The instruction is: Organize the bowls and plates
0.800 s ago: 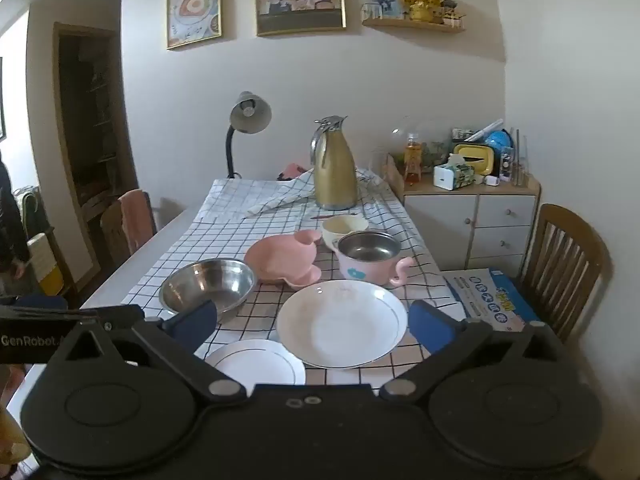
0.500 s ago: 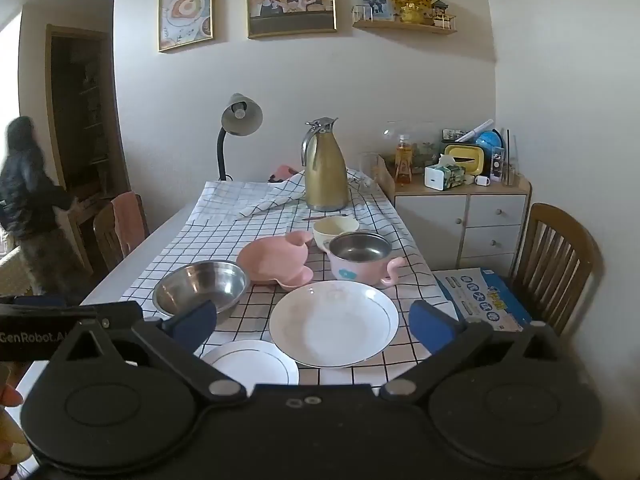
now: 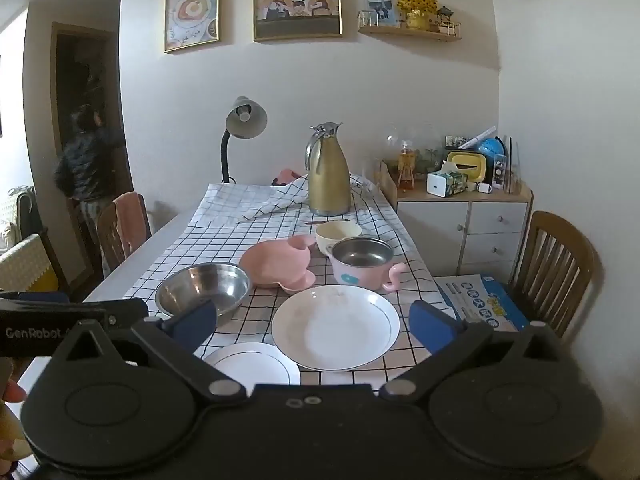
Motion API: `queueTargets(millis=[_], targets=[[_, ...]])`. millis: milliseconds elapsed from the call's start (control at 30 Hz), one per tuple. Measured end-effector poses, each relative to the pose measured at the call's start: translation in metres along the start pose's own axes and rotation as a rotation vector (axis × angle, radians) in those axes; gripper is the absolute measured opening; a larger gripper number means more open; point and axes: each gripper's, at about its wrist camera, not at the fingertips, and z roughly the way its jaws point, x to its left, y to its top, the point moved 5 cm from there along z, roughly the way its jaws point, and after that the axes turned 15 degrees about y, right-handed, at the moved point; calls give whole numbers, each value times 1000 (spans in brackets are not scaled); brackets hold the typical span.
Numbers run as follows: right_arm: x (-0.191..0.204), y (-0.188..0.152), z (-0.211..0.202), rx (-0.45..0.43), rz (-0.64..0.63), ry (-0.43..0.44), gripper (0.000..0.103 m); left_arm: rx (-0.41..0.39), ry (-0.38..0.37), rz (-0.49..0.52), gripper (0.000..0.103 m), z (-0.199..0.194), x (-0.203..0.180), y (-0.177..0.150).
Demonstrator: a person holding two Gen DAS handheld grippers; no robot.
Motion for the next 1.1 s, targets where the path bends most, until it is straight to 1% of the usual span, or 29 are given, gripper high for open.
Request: queueTargets(millis=[200, 533, 800, 1100], targets=[[0, 0, 0, 3, 7, -4, 103, 12, 7, 5, 103, -1, -1, -2], [-5, -4, 0, 36, 26, -7, 103, 34, 16, 17, 102, -2, -4, -6], [-7, -6, -1, 42, 27, -6, 103, 48, 19, 21, 102, -3, -8, -6], [-10, -4, -1, 41, 19, 3, 103, 47, 28, 30, 102, -3, -12, -7]])
